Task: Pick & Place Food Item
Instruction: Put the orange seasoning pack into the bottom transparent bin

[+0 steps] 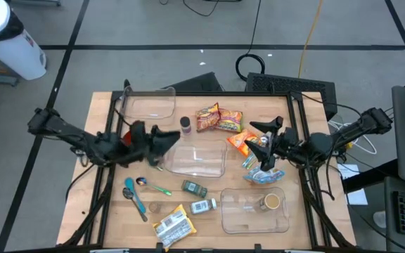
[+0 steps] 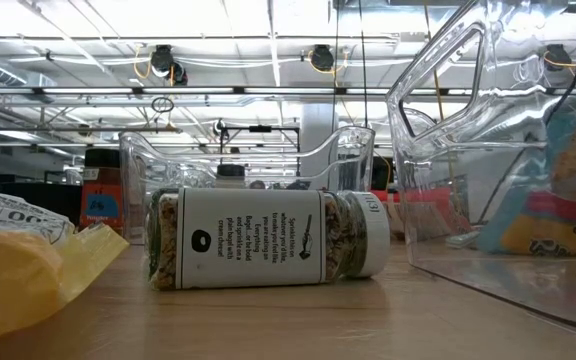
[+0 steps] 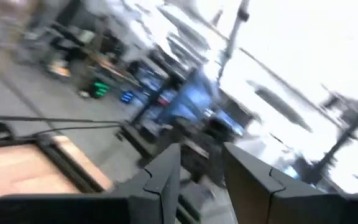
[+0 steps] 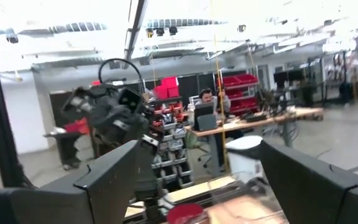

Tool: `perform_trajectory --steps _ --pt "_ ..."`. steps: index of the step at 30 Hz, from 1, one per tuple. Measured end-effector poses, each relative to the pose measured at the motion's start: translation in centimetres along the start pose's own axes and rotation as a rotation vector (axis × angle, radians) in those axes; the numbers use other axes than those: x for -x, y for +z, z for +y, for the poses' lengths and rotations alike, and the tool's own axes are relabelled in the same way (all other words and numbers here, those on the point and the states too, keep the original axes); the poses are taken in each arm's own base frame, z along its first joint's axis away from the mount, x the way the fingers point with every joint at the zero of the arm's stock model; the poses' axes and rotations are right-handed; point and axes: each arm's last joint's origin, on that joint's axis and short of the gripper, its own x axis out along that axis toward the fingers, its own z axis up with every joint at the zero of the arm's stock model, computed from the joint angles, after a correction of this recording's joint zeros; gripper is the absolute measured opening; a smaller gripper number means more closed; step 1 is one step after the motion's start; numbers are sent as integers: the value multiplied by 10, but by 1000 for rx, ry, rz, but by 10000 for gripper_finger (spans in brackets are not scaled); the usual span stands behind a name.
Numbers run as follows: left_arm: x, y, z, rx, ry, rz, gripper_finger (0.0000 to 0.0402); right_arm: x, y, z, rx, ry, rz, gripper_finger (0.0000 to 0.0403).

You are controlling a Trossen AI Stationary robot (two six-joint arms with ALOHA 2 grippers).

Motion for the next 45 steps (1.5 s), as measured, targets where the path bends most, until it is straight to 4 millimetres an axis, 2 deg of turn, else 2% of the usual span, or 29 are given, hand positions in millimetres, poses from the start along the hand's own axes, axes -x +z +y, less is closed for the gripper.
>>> perform_trajectory --steps 3,6,10,17,24,27,29,33,34,40,45 --pt "-9 0 5 42 18 -61 122 2 3 -2 57 -3 -6 320" --pt "-19 3 13 16 34 -126 122 6 9 -6 64 -1 -7 320" --pt "-32 4 27 63 58 -199 122 14 18 -15 69 -1 -5 320" --pt "-33 3 26 13 52 -221 122 33 34 -34 97 3 17 320" --pt "-31 15 -5 -78 145 -290 122 48 30 -46 46 21 132 320" --pt "-29 24 -23 -155 245 -316 122 51 26 -47 9 75 186 320" --pt "-28 32 -37 -229 382 -310 122 52 23 -46 -21 113 212 320" --pt "-20 55 -70 -382 762 -238 122 52 21 -45 -25 157 228 320" --pt "-20 60 -77 -415 799 -215 123 52 21 -44 -21 157 230 320" --pt "-21 83 -97 -464 803 -183 125 50 18 -42 17 158 238 320" --pt "-24 86 -94 -506 823 -178 150 49 17 -42 20 159 242 320"
